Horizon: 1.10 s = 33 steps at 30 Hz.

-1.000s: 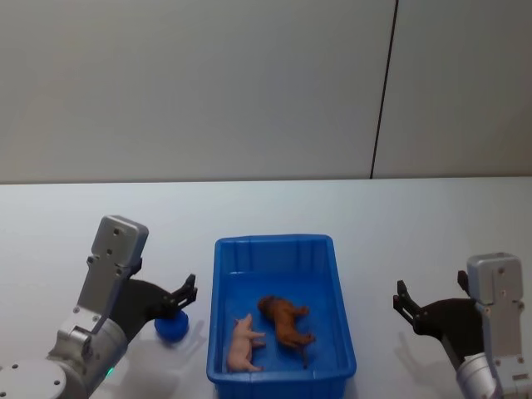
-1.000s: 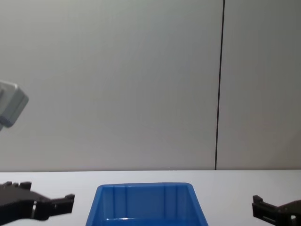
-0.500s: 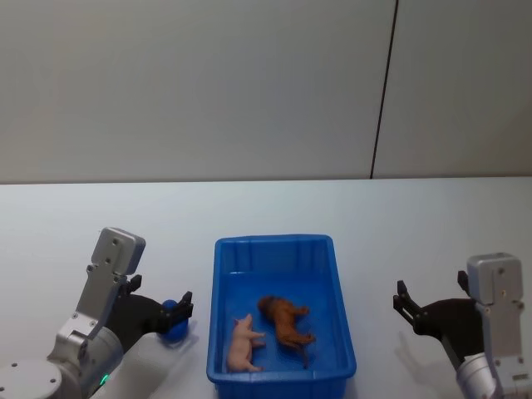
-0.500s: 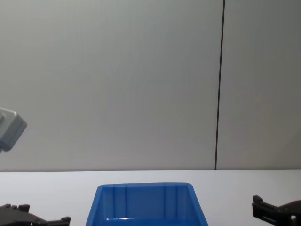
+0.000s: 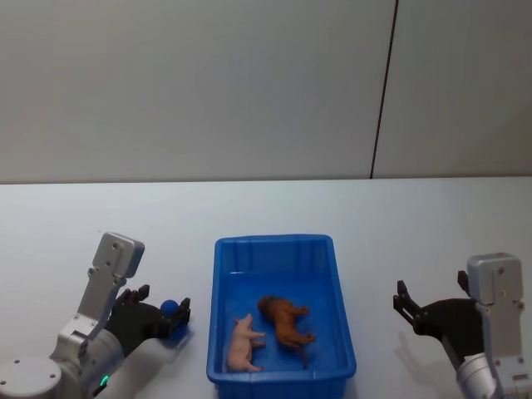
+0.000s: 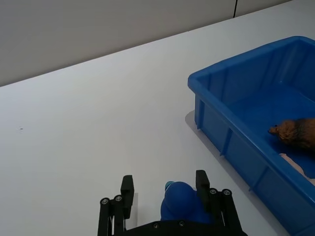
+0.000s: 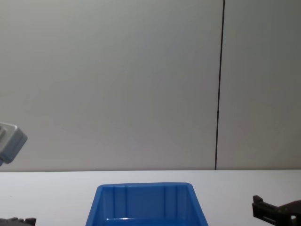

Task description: Pick up the two dolls from the table and place them into the box.

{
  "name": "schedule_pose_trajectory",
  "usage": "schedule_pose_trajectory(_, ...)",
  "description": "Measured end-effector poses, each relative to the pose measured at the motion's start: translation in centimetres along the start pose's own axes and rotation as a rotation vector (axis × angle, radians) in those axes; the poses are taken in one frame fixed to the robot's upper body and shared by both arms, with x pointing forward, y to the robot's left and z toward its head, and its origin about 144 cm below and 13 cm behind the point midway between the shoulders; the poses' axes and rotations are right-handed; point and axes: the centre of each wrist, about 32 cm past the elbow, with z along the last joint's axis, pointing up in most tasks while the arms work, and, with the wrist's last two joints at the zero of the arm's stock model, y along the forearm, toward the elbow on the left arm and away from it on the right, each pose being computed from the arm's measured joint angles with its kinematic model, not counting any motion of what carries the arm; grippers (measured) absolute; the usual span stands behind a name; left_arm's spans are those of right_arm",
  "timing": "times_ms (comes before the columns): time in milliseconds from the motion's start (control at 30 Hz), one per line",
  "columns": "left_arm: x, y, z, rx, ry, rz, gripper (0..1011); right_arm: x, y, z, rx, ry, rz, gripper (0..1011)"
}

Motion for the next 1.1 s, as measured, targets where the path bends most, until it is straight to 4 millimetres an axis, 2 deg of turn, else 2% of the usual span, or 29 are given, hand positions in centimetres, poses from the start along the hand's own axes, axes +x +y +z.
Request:
schedule_pose_trajectory(233, 0.3, -0.4, -0.5, 0.023, 0.021, -0.005, 624, 0.0, 0.0, 0.0, 0.0, 0.0, 0.0, 1001)
schedule_pose_trajectory(300, 0.4, -0.4, -0.6, 0.026, 0.026, -0.005, 588, 0.0, 0.0, 0.0, 0.0, 0.0, 0.0, 1001)
schedule_pose_trajectory(433, 0.4, -0.4, -0.7, 0.029, 0.034, -0.004, 421, 0.0, 0.0, 0.0, 0.0, 0.0, 0.0, 1001)
schedule_pose_trajectory(567, 0.4, -0.4, -0.8, 0.03, 0.041, 0.0, 343, 0.0, 0.0, 0.0, 0.0, 0.0, 0.0, 1001)
schedule_pose_trajectory(800, 0.3, -0.3, -0.8, 0.014, 0.045, 0.011, 284, 0.0, 0.0, 0.0, 0.0, 0.0, 0.0, 1001)
schedule_pose_trajectory(1100, 0.0, 0.2, 0.4, -0.066, 0.029, 0.015, 233, 0.0, 0.0, 0.0, 0.0, 0.0, 0.0, 1001)
